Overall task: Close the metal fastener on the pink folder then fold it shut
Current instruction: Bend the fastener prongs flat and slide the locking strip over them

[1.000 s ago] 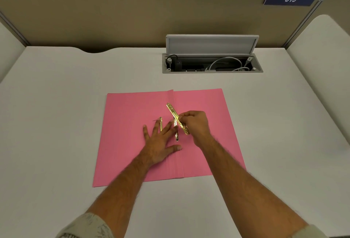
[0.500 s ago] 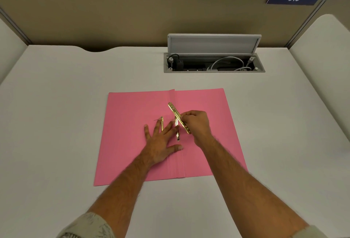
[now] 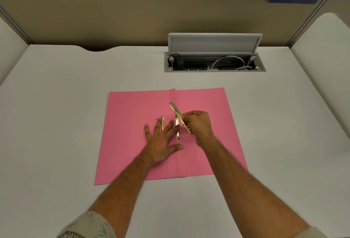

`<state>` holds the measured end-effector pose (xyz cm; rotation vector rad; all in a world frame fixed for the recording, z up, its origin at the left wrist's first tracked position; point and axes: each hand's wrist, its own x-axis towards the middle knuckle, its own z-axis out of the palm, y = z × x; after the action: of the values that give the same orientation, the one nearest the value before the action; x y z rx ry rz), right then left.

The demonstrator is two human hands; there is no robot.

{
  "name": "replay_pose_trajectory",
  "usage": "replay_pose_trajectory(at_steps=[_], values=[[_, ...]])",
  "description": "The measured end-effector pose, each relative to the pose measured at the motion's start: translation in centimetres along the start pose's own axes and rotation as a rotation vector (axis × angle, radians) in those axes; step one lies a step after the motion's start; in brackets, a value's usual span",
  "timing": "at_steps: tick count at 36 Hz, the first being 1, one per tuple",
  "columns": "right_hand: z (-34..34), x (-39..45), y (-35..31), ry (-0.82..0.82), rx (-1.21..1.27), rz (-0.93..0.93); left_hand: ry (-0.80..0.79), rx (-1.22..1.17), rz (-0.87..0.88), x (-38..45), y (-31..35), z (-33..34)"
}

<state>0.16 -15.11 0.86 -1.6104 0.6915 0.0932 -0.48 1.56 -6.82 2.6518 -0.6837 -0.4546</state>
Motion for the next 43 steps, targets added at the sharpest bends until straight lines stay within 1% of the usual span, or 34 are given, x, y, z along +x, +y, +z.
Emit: replay_pose_trajectory(at_steps=[14, 18, 28, 33, 43], values=[[0.1, 0.7, -0.3, -0.033, 0.014, 0.026, 0.0, -0.011, 0.005, -0.1, 0.1, -0.1], [-0.1, 0.7, -0.2, -0.069, 0.028, 0.107, 0.012, -0.015, 0.01, -0.1, 0.0, 0.0], [-0.6, 0.2, -0.8, -0.224, -0.018, 0.27, 0.005, -0.026, 0.008, -0.1, 0.0, 0.0], [-0.6, 0.0, -0.9, -0.255, 0.019, 0.284, 0.004, -0.029, 0.009, -0.1, -0.1, 0.1], [-0.7, -0.5, -0.8, -0.248, 0.023, 0.271, 0.014, -0.027, 0.012, 0.0, 0.0, 0.0]])
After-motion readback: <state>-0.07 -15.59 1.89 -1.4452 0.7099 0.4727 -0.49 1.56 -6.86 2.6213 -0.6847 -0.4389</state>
